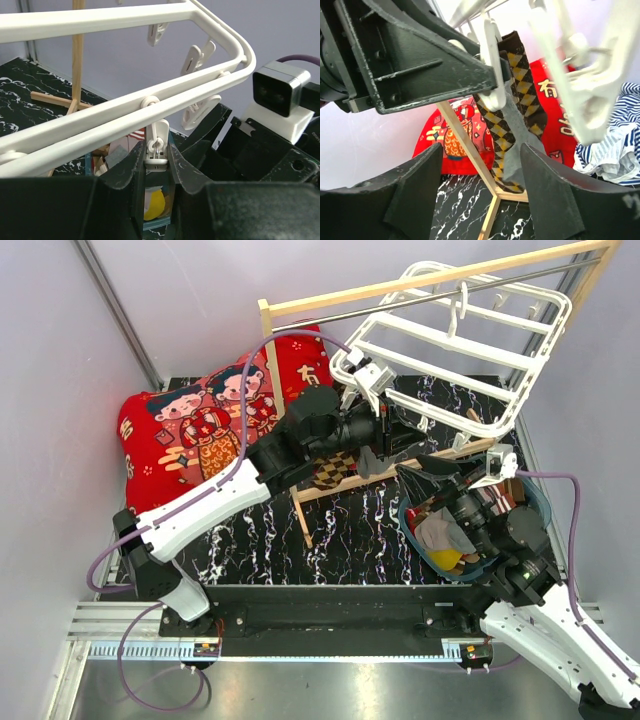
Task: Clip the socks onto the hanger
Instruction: Open the clamp at the hanger.
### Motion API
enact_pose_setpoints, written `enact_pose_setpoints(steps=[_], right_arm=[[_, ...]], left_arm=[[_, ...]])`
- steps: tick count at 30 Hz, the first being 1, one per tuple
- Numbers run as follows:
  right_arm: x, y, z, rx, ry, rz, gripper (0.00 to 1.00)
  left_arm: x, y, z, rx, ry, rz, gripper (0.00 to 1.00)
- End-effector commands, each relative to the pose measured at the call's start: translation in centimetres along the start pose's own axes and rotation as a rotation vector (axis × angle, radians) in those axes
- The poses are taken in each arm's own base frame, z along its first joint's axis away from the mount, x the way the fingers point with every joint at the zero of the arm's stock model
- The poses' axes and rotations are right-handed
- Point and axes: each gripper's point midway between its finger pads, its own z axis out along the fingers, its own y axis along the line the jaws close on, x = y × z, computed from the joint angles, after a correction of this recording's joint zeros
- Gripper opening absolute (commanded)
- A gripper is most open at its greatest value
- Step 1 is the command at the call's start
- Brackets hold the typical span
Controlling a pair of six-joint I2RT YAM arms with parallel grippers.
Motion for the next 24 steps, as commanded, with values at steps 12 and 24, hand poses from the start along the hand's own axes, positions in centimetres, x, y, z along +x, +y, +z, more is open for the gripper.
enact_pose_setpoints(steps=[12, 24], right_arm=[[-3.6, 2.1, 2.5, -0.062, -0.102, 0.008, 0.67], [-4.1, 2.1, 3.9, -0.204, -0.090, 0.082, 0.68]], left_arm=[[-4.6, -2.3, -2.1, 0.091, -0.114, 0.015, 0.22], [-5.3, 0.2, -2.9, 0.048, -0.104, -0.004, 0.22]])
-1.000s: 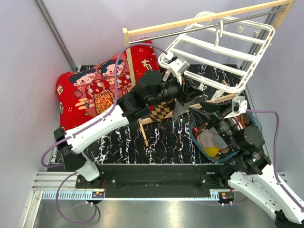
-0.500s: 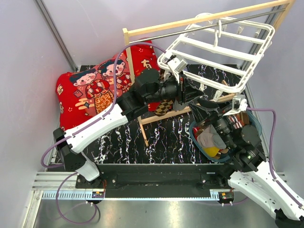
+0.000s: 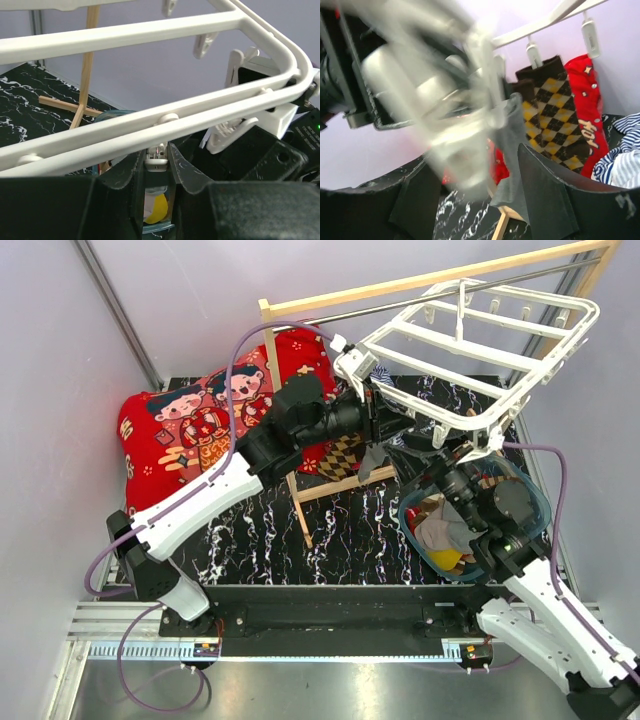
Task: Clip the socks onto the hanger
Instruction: Open the clamp at the hanger.
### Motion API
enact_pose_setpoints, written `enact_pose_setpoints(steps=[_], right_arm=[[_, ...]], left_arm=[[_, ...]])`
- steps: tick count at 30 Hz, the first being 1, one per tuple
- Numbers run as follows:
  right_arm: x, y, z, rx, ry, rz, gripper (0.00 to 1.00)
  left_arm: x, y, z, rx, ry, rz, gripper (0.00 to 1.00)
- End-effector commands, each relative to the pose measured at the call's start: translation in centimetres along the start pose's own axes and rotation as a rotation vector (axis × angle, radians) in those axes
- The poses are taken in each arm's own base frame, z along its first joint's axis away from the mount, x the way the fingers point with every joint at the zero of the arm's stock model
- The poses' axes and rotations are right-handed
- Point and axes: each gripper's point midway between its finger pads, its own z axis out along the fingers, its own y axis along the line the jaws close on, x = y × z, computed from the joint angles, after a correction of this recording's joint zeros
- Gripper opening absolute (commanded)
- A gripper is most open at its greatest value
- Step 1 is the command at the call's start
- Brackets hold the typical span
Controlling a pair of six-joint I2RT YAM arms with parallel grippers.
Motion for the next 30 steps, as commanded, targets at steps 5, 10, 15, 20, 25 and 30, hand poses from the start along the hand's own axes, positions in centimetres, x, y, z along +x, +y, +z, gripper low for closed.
enact_pose_setpoints(steps=[5, 10, 15, 20, 25, 30], right_arm=[[-3.9, 1.8, -0.5, -0.183, -0.090, 0.055, 0.68], [-3.9, 2.3, -0.8, -0.224, -0.082, 0.043, 0.68], [-4.0, 1.7, -1.0, -0.210, -0.102, 0.050, 0.68], [-4.6, 1.4, -1.1, -0.204, -0.128, 0.030, 0.67], [-4.8, 0.7, -1.1, -0.176, -0.147, 0.013, 0.62], [-5.0, 0.5, -0.9, -0.169, -0.162, 0.007, 0.58]], left_arm=[[-3.2, -1.6, -1.7, 0.067, -0.054, 0.012, 0.23], [-2.9, -1.4, -1.6, 0.082, -0.036, 0.002, 0.23], [-3.0, -1.8, -1.7, 0.106, -0.030, -0.011, 0.24], [-3.2, -2.9, -2.0, 0.156, -0.026, -0.030, 0.25], [-3.1, -3.8, -2.3, 0.203, -0.019, -0.050, 0.27], [-2.9, -4.5, -2.3, 0.246, -0.007, -0.078, 0.27]])
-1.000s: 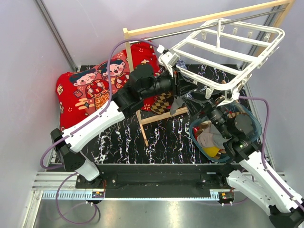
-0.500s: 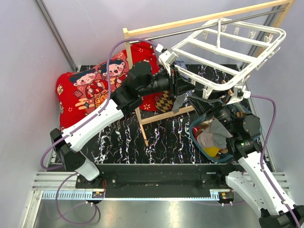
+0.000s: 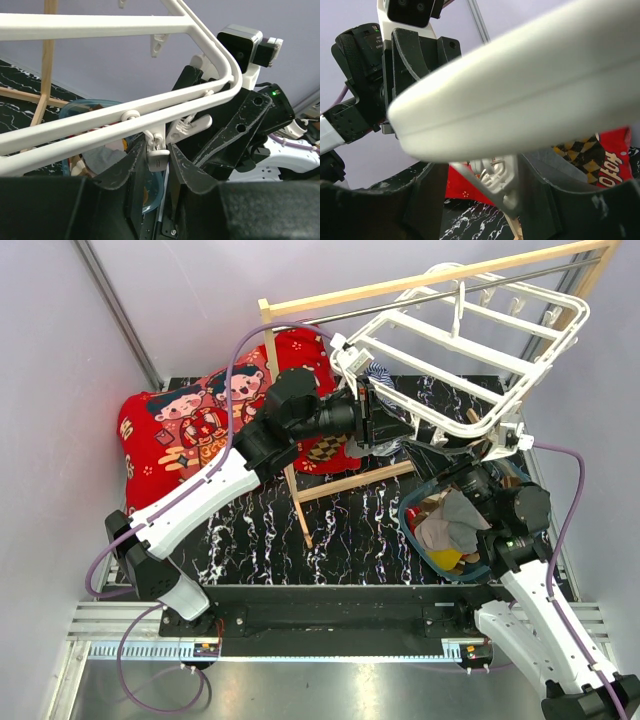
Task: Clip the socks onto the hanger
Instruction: Open the clamp at the hanger.
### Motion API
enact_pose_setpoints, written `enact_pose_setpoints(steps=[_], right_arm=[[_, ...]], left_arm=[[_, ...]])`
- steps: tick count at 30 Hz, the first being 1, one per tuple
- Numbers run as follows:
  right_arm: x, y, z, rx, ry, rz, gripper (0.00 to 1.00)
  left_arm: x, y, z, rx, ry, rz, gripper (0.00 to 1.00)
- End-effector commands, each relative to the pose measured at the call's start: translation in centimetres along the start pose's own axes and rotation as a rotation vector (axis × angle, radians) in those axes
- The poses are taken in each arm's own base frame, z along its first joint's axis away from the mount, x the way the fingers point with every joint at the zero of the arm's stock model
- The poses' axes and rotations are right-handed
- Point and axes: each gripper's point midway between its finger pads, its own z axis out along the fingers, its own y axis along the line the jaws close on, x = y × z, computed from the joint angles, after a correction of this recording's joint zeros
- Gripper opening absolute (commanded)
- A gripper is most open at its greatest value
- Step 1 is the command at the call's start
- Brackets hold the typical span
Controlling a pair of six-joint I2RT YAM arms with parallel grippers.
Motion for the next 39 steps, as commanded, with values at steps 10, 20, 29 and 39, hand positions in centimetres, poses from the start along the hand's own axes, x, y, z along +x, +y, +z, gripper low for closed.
enact_pose_setpoints(steps=[10, 20, 29, 39], right_arm=[[-1.3, 0.1, -0.1, -0.007, -0.066, -0.038, 0.45], [-0.9, -0.3, -0.6, 0.008, -0.062, -0.048, 0.13], [-1.1, 1.0, -0.2, -0.045, -0.030, -0.042, 0.07], [-0.7, 0.5, -0.1, -0.028, -0.017, -0.043, 0.00]], left_arm=[[-2.4, -3.7, -0.6, 0.156, -0.056, -0.015, 0.27], [-3.0, -1.9, -0.8, 0.026, -0.091, -0.023, 0.27], [-2.8, -0.8, -1.3, -0.047, -0.102, 0.021, 0.46], [-3.0, 0.4, -1.8, -0.139, -0.117, -0.007, 0.46]])
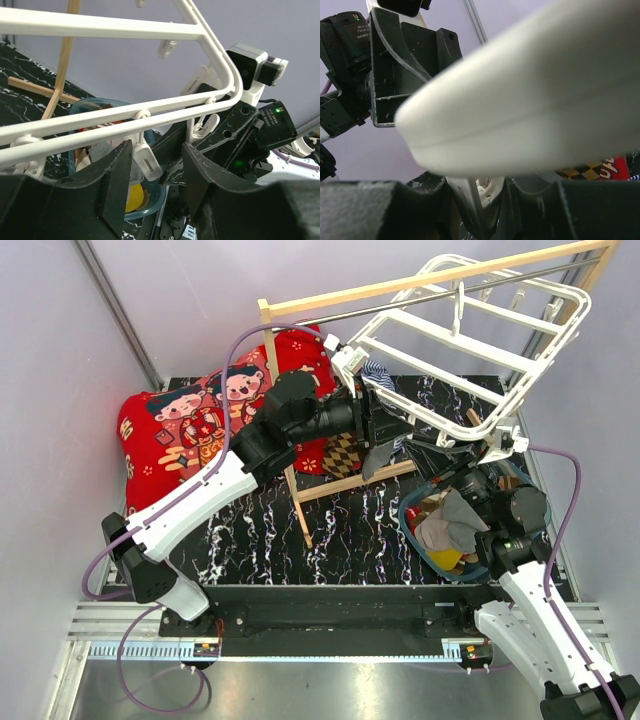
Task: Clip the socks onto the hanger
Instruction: Open the clamp at the hanger.
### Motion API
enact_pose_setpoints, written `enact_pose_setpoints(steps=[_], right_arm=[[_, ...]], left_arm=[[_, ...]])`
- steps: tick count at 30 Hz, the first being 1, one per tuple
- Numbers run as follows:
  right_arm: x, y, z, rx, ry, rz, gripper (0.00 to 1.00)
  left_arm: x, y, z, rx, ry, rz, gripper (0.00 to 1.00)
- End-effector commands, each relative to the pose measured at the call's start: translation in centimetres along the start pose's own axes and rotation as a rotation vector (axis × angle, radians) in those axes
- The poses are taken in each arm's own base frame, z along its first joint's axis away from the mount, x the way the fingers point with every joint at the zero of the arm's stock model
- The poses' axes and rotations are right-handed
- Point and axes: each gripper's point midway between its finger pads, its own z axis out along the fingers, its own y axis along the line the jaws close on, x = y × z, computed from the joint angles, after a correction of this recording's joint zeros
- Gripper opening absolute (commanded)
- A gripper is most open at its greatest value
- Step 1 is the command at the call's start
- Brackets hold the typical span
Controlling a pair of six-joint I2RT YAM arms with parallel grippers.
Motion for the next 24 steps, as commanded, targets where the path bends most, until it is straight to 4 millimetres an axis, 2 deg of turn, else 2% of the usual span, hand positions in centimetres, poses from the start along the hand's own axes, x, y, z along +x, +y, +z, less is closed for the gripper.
enact_pose_setpoints(steps=[1, 5, 6, 11, 14, 15, 16, 20, 22, 23, 24], right_arm=[[-1.9, 1.3, 0.4, -0.042, -0.035, -0.039, 0.00], [-1.9, 1.3, 0.4, -0.039, -0.035, -0.038, 0.00], [-1.9, 1.3, 0.3, -0.038, -0.038, -0.040, 0.00], [-2.0, 1.4, 0.1, -0.037, -0.039, -0.042, 0.02], [-2.2, 1.5, -0.3, -0.025, -0.049, -0.033, 0.22], [-2.0, 1.1, -0.6, -0.002, -0.058, -0.023, 0.38], [-1.9, 0.9, -0.9, 0.010, -0.062, -0.014, 0.45], [-1.4, 0.6, -2.6, 0.049, -0.099, 0.074, 0.62], [-0.2, -0.1, -3.3, 0.076, -0.101, 0.130, 0.69], [-0.6, 0.4, -3.7, 0.056, -0.129, 0.170, 0.71], [0.4, 0.0, -4.0, 0.060, -0.122, 0.202, 0.72]], left_arm=[[-2.7, -0.3, -1.5, -0.078, -0.090, 0.027, 0.43], [-2.6, 0.4, -1.6, -0.116, -0.088, 0.017, 0.30], [-2.6, 0.4, -1.5, -0.116, -0.089, 0.015, 0.24], [-2.6, 0.4, -1.3, -0.113, -0.090, 0.002, 0.13], [-2.7, 0.3, -1.2, -0.110, -0.094, -0.006, 0.06], [-2.6, 0.4, -1.2, -0.111, -0.092, -0.011, 0.05], [-2.7, 0.3, -1.2, -0.110, -0.094, -0.012, 0.04], [-2.7, 0.1, -1.1, -0.095, -0.104, -0.032, 0.01], [-2.7, -0.3, -1.0, -0.072, -0.108, -0.045, 0.01], [-2.6, -0.4, -0.9, -0.062, -0.113, -0.061, 0.01], [-2.7, -0.6, -0.9, -0.054, -0.115, -0.068, 0.01]])
